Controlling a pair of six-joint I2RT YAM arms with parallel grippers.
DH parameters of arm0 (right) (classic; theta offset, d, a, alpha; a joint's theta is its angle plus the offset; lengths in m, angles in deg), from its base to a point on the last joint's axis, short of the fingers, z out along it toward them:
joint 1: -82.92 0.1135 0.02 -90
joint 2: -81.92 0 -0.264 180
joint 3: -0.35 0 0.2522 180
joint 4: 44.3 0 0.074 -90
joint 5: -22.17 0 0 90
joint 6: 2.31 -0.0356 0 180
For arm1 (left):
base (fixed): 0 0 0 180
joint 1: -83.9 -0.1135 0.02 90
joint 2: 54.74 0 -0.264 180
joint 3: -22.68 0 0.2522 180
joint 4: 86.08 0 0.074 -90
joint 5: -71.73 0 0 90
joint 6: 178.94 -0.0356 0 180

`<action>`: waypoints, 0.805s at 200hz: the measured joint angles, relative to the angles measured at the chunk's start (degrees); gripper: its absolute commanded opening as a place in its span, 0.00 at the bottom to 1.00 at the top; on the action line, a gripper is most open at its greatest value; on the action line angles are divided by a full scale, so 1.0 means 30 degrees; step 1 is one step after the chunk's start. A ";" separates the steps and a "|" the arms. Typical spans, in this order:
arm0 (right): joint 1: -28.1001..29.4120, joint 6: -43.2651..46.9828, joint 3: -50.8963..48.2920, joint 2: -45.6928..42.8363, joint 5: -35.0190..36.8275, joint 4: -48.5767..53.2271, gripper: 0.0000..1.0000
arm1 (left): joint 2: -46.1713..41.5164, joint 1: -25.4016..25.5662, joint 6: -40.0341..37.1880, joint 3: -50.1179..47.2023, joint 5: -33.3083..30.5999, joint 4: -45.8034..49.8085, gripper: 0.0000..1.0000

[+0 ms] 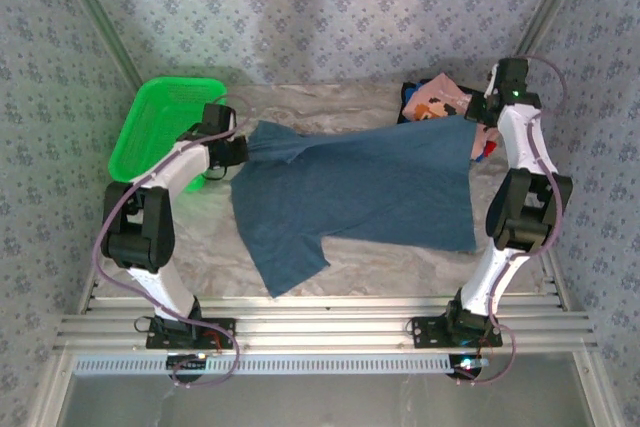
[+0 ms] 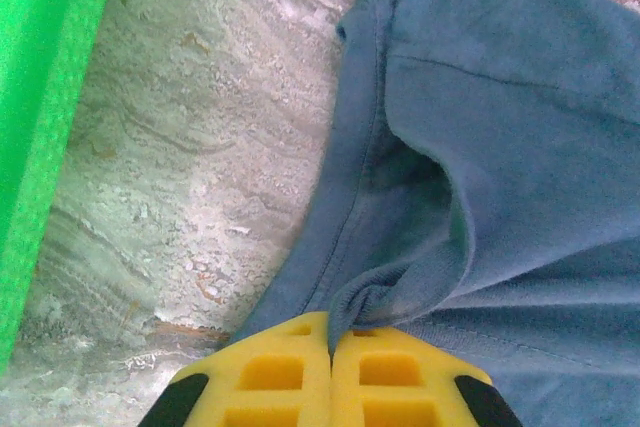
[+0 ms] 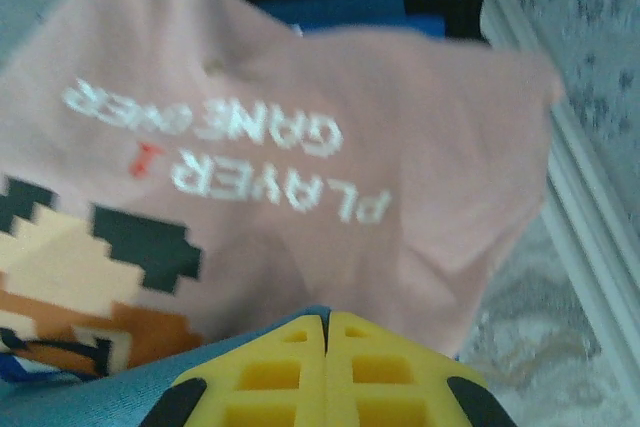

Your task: Fold and stack the t-shirts

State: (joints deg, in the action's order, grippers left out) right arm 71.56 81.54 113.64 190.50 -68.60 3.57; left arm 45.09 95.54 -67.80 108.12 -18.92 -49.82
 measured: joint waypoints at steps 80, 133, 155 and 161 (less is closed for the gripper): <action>0.1093 0.1741 -0.3767 -0.0219 0.1858 -0.1035 0.00 | -0.0036 -0.0007 0.0656 -0.1020 -0.0007 -0.0299 0.00; 0.0743 0.1800 -0.6703 -0.1632 0.2215 -0.1989 0.00 | -0.0036 0.0000 0.0925 -0.1078 0.0080 -0.0459 0.00; 0.0743 0.1814 -0.7351 -0.1945 0.2215 -0.2521 0.00 | -0.0036 0.0000 0.1013 -0.1246 0.0153 -0.0495 0.00; 0.0743 0.1843 -0.7541 -0.2025 0.2229 -0.2601 0.00 | -0.0036 0.0000 0.1056 -0.1326 0.0182 -0.0503 0.00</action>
State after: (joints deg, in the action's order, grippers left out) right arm 73.79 87.07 91.01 184.42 -61.92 -4.23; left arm 44.98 95.54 -64.63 104.14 -18.37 -51.33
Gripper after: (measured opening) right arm 0.062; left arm 0.041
